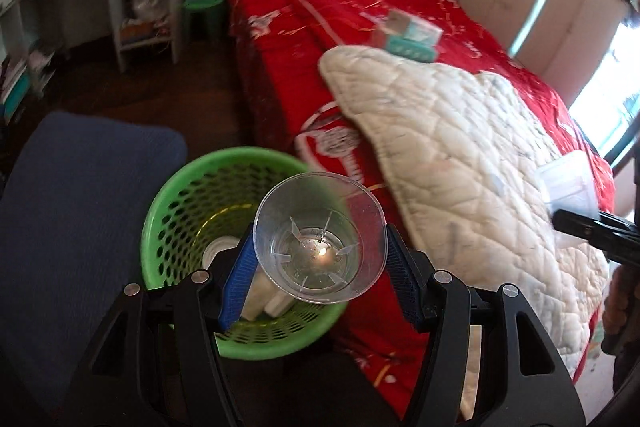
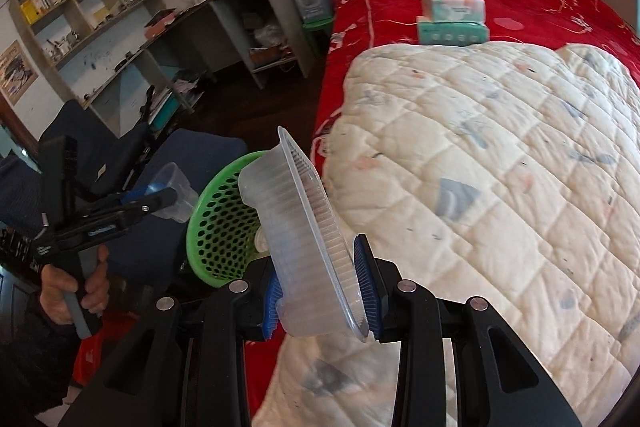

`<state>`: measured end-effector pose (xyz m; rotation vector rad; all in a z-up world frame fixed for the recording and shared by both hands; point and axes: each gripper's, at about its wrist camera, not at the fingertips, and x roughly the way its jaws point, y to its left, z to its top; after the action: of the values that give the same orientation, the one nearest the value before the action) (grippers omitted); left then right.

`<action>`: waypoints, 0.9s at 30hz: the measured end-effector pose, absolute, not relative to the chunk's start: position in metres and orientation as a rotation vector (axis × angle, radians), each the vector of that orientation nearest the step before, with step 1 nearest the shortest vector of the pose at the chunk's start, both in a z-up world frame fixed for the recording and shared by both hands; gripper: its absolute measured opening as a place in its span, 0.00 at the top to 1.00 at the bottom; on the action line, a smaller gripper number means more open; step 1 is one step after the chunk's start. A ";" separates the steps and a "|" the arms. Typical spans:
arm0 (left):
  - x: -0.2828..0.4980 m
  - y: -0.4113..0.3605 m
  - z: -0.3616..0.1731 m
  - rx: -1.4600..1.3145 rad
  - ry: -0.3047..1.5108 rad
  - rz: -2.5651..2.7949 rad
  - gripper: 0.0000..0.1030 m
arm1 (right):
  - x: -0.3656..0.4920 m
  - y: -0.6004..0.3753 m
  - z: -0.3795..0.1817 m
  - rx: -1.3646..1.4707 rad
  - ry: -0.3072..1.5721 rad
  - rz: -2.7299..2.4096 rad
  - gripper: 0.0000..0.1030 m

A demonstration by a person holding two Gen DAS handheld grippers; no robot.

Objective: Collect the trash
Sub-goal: 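Carry both clear cups over the green wastebasket and open both tools to drop them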

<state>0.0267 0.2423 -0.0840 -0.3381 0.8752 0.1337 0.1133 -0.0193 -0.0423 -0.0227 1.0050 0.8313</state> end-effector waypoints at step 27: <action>-0.019 0.319 -0.107 -0.508 0.869 0.275 0.28 | 0.109 0.089 -0.054 -0.057 1.053 0.985 0.71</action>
<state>-0.0188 0.3190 -0.1071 -0.5076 0.8691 0.2748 0.1087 0.0888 -0.0542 -0.0566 1.0533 0.9854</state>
